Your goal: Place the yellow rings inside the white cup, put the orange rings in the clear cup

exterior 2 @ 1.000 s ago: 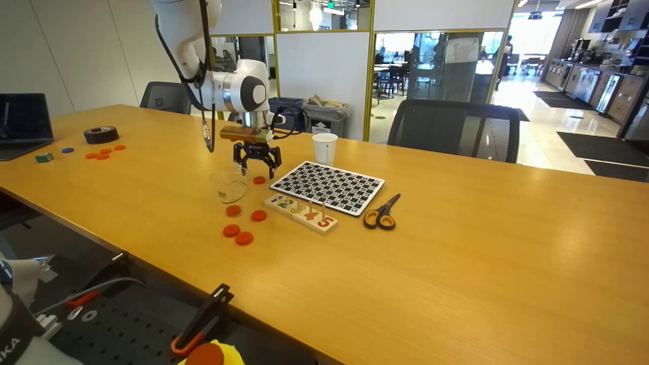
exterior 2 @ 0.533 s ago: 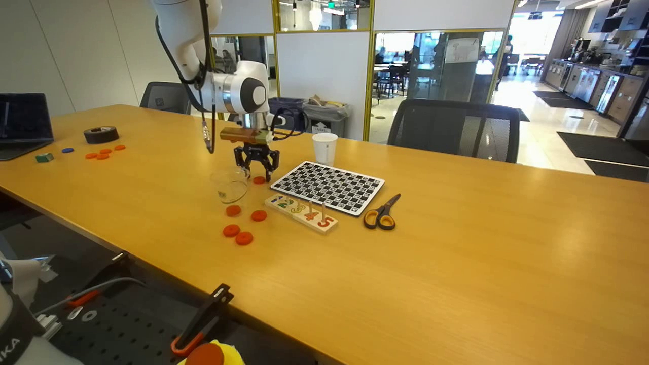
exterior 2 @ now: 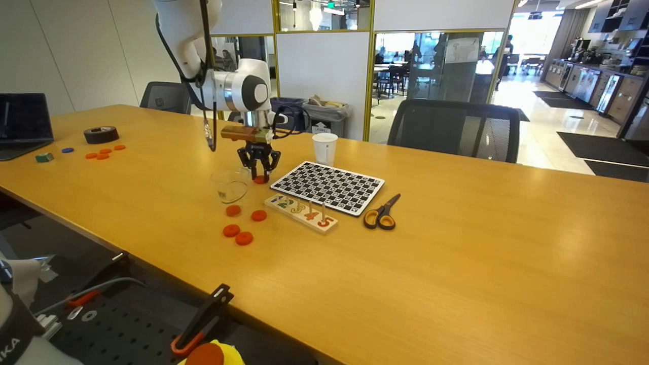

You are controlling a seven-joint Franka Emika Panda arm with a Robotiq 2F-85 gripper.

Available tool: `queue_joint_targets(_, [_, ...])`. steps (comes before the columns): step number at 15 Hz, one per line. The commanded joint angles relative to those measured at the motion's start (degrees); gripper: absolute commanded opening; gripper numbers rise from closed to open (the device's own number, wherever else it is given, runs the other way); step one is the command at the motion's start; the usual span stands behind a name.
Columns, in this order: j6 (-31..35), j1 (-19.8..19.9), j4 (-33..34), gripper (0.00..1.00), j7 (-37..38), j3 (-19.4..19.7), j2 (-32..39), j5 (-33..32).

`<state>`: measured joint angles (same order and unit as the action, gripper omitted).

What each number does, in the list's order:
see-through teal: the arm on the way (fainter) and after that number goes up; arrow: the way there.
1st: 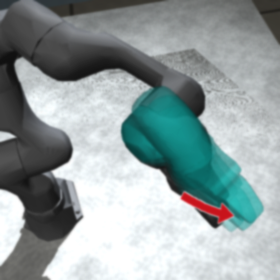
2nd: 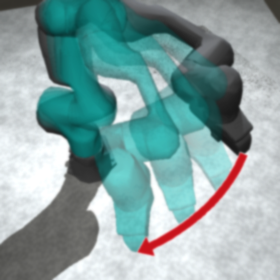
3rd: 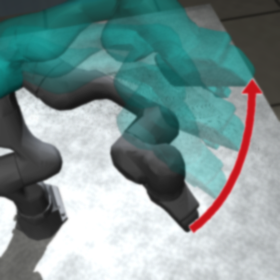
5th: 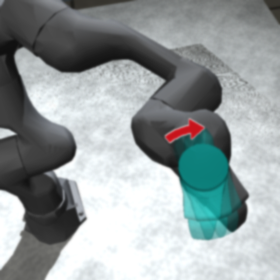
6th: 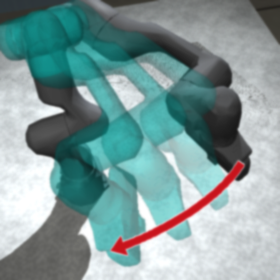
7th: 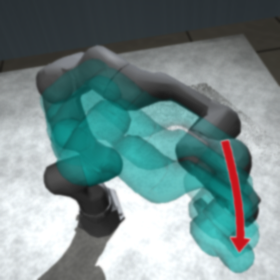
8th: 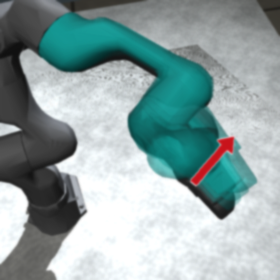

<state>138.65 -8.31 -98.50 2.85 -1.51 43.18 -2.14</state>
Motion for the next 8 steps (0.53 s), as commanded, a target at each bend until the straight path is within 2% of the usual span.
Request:
queue_joint_targets(1, [-2.5,-0.8,-7.5,0.22,3.4,1.1,-9.3,-0.8])
queue_joint_targets(8, [-6.2,1.1,-24.8,0.22,1.3,-1.5,-29.5,1.5])
